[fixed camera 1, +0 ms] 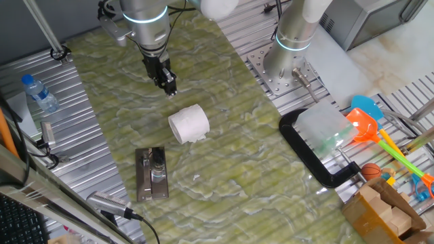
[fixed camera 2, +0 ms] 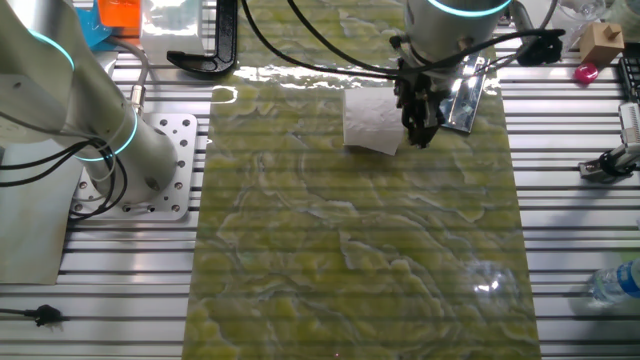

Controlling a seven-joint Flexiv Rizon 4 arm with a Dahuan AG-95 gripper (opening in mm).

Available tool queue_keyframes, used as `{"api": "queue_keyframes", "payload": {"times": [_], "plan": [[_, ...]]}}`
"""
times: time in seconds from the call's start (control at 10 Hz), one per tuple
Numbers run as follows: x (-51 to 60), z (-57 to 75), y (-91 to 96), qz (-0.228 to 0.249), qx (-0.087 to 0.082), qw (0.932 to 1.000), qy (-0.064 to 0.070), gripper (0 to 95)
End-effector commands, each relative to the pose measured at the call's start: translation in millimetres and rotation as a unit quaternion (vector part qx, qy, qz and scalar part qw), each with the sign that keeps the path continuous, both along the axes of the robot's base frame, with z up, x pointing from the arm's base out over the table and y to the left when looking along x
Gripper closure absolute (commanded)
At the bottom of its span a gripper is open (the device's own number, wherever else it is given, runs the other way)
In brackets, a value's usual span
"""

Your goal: Put the toilet paper on its holder

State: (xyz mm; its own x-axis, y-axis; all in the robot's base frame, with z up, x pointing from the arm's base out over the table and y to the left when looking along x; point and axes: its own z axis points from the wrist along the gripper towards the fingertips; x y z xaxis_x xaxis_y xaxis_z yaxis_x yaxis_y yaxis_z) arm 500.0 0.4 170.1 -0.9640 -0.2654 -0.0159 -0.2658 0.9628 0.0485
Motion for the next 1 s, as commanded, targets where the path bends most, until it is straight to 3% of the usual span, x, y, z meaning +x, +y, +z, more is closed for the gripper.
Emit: {"api": "queue_keyframes", "payload": {"times": [0.1, 1.0], "plan": [[0.1, -0.3, 0.2, 0.015, 0.004, 0.9999, -0.001, 38.0], [0.1, -0.3, 0.2, 0.009, 0.004, 1.0, 0.0, 38.0]]}}
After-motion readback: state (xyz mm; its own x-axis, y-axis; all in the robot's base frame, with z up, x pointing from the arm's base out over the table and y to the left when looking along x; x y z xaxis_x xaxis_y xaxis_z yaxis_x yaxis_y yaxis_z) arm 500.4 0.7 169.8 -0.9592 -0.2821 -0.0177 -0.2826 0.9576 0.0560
